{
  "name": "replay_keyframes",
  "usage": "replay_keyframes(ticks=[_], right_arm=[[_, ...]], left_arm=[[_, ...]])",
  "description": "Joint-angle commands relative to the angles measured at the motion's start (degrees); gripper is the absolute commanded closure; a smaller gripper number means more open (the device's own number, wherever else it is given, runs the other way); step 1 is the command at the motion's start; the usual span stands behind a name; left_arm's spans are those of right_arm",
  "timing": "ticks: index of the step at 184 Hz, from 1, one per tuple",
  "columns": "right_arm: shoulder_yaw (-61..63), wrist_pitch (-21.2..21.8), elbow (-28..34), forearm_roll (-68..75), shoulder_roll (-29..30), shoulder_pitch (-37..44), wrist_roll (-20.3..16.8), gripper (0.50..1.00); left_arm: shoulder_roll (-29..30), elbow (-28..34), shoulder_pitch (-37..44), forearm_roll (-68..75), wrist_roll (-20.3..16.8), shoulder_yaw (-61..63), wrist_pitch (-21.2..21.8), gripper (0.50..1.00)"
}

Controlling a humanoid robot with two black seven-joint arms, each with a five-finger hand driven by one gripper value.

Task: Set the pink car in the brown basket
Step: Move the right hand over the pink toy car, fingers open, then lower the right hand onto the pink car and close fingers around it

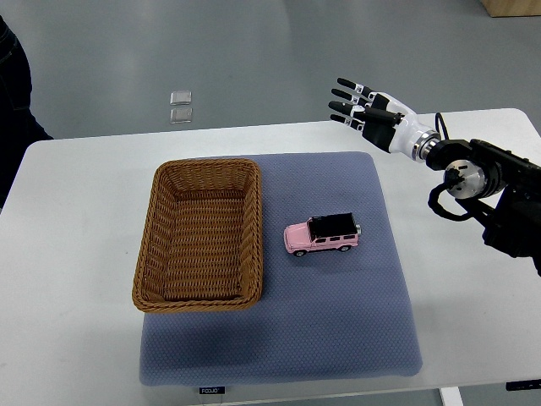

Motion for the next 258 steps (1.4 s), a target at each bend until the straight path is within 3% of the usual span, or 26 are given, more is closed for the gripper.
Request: replay_keyframes(ticks=[1,22,73,94,139,156,191,224,258], right_arm=[[-0.2,0.1,0.0,-0.6,0.0,-0.1,2.1,0.587],[-0.1,0.3,0.0,-3.2,0.1,-0.4,2.7,0.587],[-0.1,3.1,1.1,-13.3,-0.2,-1.0,9.6,0.587],[-0.2,3.9,5.4,-19.3,-1.8,-1.1,10.4,0.587],[-0.2,12.2,8.6,-27.8,-5.5,-1.6,11.6,0.587],[-0.2,13.9,8.7,-38.5,-5.8,-1.3,13.6,0.587],[-0.2,13.6,12.2,-62.9,-7.6,-1.4,19.0,0.587],[-0.9,12.6,13.9,-74.1,-8.4,-1.4,19.7,0.587],[-6.1,4.9,14.1,-79.1,-9.1,-1.3,19.7,0.587]], left_arm=[[0.0,0.2,0.0,0.0,0.0,0.0,0.0,0.500],[0.0,0.2,0.0,0.0,0.0,0.0,0.1,0.500],[0.0,0.2,0.0,0.0,0.0,0.2,0.0,0.500],[0.0,0.2,0.0,0.0,0.0,0.1,0.0,0.500],[0.0,0.2,0.0,0.0,0.0,0.1,0.1,0.500],[0.0,0.2,0.0,0.0,0.0,0.1,0.0,0.500],[0.0,0.2,0.0,0.0,0.0,0.1,0.1,0.500],[0.0,0.2,0.0,0.0,0.0,0.1,0.1,0.500],[0.0,0.2,0.0,0.0,0.0,0.1,0.1,0.500]])
